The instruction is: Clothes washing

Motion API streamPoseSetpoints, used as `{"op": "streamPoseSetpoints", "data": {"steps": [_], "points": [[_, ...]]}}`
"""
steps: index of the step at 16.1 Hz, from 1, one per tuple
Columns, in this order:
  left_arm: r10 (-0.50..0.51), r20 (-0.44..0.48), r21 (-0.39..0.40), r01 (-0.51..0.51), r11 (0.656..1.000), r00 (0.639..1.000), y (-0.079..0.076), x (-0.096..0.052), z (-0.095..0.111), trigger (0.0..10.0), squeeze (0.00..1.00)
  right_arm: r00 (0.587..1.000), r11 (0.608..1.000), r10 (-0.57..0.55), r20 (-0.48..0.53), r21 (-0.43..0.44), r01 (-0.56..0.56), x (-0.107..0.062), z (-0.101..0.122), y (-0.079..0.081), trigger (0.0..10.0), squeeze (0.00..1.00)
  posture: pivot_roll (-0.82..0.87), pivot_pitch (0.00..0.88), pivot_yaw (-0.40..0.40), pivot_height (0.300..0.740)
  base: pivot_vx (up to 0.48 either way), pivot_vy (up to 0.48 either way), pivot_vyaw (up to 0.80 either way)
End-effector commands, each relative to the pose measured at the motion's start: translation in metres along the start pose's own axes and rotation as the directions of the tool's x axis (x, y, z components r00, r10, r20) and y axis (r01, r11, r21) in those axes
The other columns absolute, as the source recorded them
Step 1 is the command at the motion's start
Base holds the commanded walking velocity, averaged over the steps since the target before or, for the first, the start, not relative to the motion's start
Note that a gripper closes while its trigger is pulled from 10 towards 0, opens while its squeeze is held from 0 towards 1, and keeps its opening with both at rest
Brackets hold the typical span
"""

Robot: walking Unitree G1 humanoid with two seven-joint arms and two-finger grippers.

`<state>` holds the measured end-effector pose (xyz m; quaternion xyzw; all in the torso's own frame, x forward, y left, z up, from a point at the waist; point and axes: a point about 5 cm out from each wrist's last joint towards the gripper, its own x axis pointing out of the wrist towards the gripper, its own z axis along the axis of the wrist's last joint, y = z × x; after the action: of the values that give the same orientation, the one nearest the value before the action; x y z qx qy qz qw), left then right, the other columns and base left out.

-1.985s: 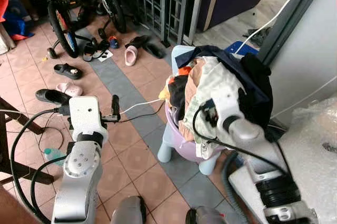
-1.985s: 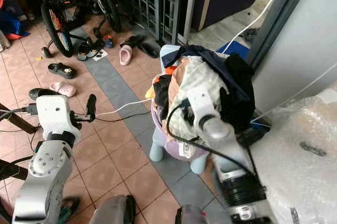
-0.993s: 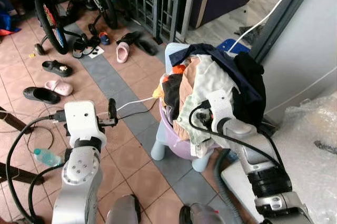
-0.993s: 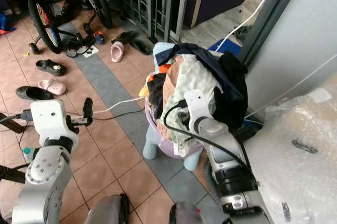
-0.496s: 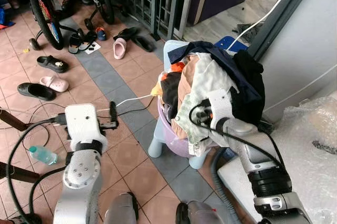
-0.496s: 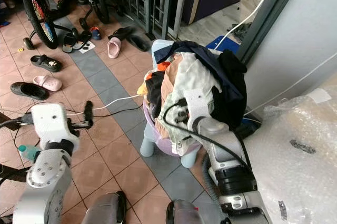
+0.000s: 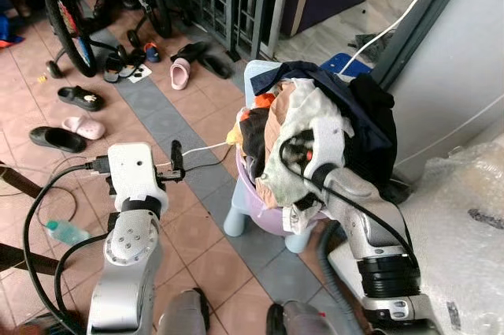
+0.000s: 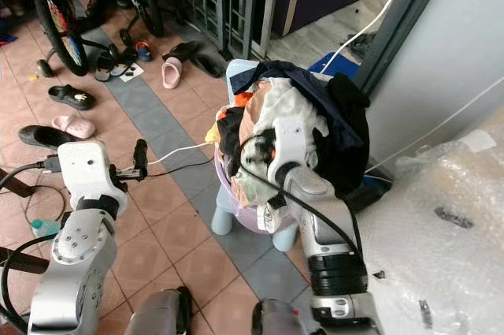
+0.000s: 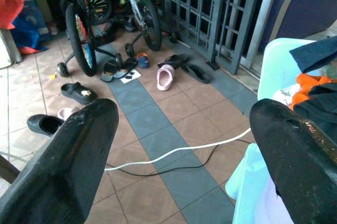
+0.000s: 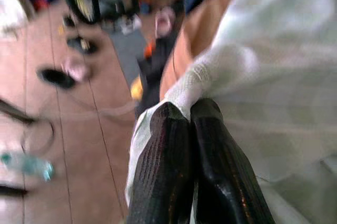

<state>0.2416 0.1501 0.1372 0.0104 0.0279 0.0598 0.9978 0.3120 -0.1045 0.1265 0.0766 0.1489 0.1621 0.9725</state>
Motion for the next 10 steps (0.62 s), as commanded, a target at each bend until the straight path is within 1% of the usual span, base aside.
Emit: {"op": "streamPoseSetpoints", "data": {"steps": [1, 2, 5, 7, 8, 10], "points": [[0.012, 0.009, 0.018, -0.012, 1.0, 1.0, 0.002, 0.002, 0.001, 10.0, 0.0, 0.988, 1.0, 0.021, 0.152, 0.01, -0.023, -0.003, 0.029, 0.007, 0.0, 0.0, 0.06, 0.078, -0.003, 0.74, 0.0, 0.0, 0.0], [0.03, 0.009, 0.024, -0.03, 0.999, 1.0, 0.004, 0.003, 0.001, 10.0, 0.0, 0.976, 0.999, 0.026, 0.217, 0.017, -0.031, -0.006, 0.041, 0.009, 0.0, 0.0, 0.07, 0.072, -0.006, 0.74, 0.0, 0.0, 0.0], [0.043, 0.019, -0.002, -0.043, 0.999, 0.999, 0.004, 0.006, 0.004, 10.0, 0.0, 0.935, 0.999, 0.021, 0.355, 0.035, -0.035, -0.011, 0.072, 0.011, 0.0, 0.0, 0.07, 0.049, -0.02, 0.74, 0.0, 0.0, 0.0], [0.053, 0.006, -0.004, -0.053, 0.999, 0.999, 0.003, 0.006, -0.001, 10.0, 0.0, 0.892, 0.999, -0.009, 0.453, 0.052, -0.016, -0.017, 0.097, 0.012, 0.0, 0.0, 0.06, 0.034, -0.007, 0.74, 0.0, 0.0, 0.0], [0.048, 0.009, -0.002, -0.048, 0.999, 0.999, 0.001, 0.006, -0.002, 10.0, 0.0, 0.865, 0.999, -0.016, 0.502, 0.037, -0.003, -0.019, 0.11, 0.013, 0.0, 0.0, 0.06, 0.034, -0.007, 0.74, 0.0, 0.0, 0.0], [0.028, 0.033, 0.007, -0.028, 1.0, 0.999, 0.0, 0.01, 0.003, 10.0, 0.0, 0.838, 1.0, -0.026, 0.545, 0.026, 0.014, -0.022, 0.121, 0.012, 0.0, 0.0, 0.05, 0.034, 0.011, 0.74, 0.0, 0.0, 0.0]]}}
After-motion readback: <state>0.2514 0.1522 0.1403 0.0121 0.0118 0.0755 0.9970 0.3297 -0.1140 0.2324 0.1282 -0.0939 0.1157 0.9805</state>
